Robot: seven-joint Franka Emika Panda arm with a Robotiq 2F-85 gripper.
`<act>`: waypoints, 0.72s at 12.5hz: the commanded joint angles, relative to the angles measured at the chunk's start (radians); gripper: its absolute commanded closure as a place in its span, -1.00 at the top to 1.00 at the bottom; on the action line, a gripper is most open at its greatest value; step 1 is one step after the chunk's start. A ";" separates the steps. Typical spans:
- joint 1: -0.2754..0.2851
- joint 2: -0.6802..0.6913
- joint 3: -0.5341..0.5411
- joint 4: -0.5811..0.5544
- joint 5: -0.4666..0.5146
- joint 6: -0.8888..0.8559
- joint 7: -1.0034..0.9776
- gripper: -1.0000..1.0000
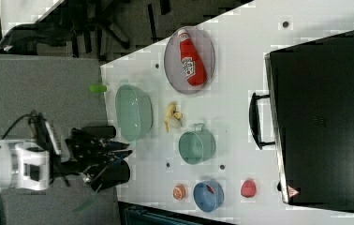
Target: Flap open oven.
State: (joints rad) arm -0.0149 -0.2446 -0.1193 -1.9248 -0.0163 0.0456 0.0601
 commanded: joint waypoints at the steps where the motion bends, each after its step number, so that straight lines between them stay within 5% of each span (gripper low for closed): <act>1: -0.004 0.010 -0.050 -0.077 0.001 0.002 -0.047 -0.65; 9: -0.012 0.058 -0.201 -0.263 -0.183 0.326 -0.595 -0.65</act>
State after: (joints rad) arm -0.0237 -0.1958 -0.3018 -2.1680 -0.1748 0.3613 -0.3813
